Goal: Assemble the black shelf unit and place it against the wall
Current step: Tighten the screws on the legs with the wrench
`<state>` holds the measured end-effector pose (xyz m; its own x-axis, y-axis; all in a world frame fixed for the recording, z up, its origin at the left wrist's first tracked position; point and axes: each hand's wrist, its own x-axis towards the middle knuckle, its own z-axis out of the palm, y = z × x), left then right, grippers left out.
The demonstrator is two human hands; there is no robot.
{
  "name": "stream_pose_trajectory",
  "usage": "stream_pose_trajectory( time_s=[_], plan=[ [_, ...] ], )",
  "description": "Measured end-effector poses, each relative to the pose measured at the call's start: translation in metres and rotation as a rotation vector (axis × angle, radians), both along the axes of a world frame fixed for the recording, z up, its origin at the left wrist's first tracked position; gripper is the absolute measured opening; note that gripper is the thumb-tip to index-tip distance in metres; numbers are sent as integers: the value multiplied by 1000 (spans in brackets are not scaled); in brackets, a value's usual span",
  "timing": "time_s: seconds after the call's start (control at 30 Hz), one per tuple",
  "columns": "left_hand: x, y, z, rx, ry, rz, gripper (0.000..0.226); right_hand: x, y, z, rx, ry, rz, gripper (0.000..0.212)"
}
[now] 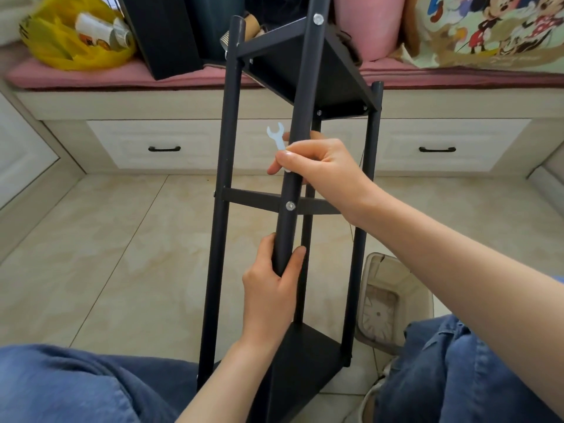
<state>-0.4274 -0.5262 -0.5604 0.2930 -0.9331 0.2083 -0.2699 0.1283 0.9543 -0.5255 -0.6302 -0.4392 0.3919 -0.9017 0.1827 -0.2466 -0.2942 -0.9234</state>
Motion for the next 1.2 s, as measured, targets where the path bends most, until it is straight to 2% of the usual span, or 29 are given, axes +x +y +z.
stream_pose_trajectory(
  time_s=[0.13,0.33,0.4,0.5,0.6,0.67,0.87,0.93,1.07,1.2],
  plan=[
    [14,1,-1,-19,-32,26,25,9,3,2,33,-23,40,26],
    [27,0,-2,-42,-41,55,21,5,9,-6,-47,20,-24,23],
    [29,-1,-2,-49,-33,70,24,-2,15,-17,-59,-9,-116,25],
    [30,-4,-3,-57,-40,78,24,-4,36,-50,-101,-50,-373,25],
    [30,-6,-5,-59,-51,89,34,2,61,-89,-29,-56,-521,22],
    [31,-8,-5,-52,-42,88,38,5,69,-109,77,-39,-511,21],
    [36,-11,-4,-42,-38,80,23,19,58,-124,274,9,-328,25],
    [37,-12,-4,-47,-42,81,17,26,50,-122,292,16,-322,24],
    [42,-14,-5,-45,-28,84,24,40,36,-114,292,0,-273,27],
    [48,-18,-6,-38,12,82,20,49,30,-110,276,-38,-212,27]
  ],
)
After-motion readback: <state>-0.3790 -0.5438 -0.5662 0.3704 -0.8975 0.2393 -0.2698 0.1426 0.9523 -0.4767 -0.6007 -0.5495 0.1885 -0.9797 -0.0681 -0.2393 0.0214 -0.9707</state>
